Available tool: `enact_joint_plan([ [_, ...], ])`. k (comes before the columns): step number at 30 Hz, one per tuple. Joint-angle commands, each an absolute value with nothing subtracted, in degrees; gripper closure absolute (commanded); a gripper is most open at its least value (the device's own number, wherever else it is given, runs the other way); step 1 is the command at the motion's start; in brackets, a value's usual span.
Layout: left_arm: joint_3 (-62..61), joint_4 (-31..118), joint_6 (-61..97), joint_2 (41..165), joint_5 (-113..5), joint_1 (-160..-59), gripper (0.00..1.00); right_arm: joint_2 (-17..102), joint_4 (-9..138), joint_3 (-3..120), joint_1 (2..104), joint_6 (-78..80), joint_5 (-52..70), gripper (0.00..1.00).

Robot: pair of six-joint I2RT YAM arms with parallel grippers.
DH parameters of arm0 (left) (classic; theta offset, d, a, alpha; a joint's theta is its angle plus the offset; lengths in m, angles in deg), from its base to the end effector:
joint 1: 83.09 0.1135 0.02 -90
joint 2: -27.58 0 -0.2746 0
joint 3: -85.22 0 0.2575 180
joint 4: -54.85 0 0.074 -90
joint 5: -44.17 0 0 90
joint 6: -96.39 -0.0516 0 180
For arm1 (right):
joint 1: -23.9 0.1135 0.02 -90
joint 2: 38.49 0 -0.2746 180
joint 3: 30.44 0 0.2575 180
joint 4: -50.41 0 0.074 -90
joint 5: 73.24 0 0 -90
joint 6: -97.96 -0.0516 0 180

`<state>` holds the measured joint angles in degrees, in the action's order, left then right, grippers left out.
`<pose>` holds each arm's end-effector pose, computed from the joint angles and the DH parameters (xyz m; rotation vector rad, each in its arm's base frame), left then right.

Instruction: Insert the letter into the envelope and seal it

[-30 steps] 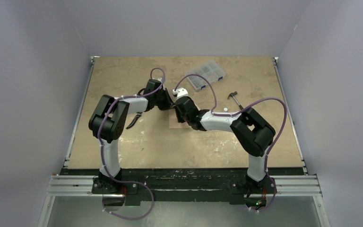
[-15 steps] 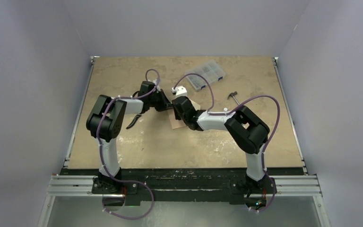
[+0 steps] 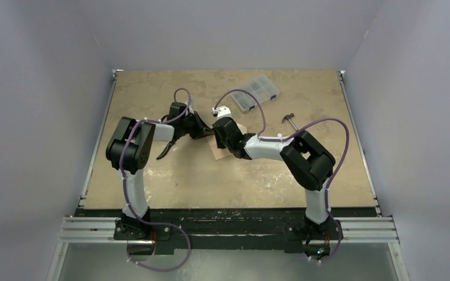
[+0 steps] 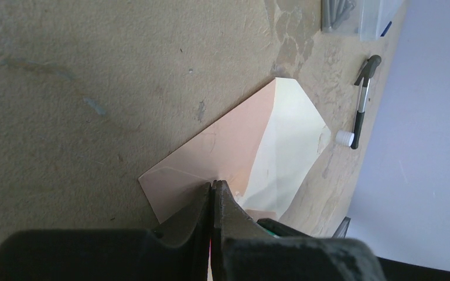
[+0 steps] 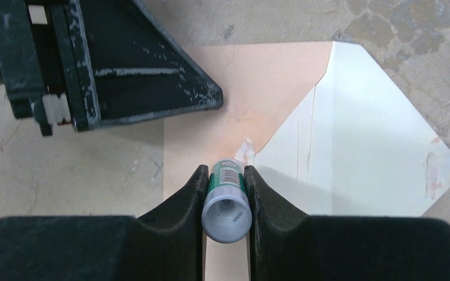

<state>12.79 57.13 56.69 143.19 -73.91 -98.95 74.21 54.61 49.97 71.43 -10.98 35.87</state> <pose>0.3943 -0.1373 0.1067 -0.4569 2.4171 -1.1215 0.3111 0.3149 0.1563 -0.3581 2.1529 0.2947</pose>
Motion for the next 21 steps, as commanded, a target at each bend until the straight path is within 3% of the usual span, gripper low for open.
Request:
enact_joint_plan([
  [1, 15.2, 52.9, 58.6, 146.1, -65.8, -98.0, 1.0, 72.0, 63.8, 47.7, 72.3, -10.3, 32.1, 1.0],
  [8, 16.1, 53.9, 58.8, 146.6, -66.4, -97.9, 1.0, 75.9, 63.7, 49.7, 72.2, -10.4, 33.2, 1.0],
  [15, 14.9, 54.7, 55.5, 148.0, -69.3, -97.9, 1.0, 83.6, 68.9, 59.3, 70.4, -12.3, 37.2, 1.0],
  [21, 14.3, 53.6, 55.4, 148.3, -68.0, -97.9, 1.0, 81.4, 69.8, 58.0, 70.3, -11.8, 36.7, 1.0],
])
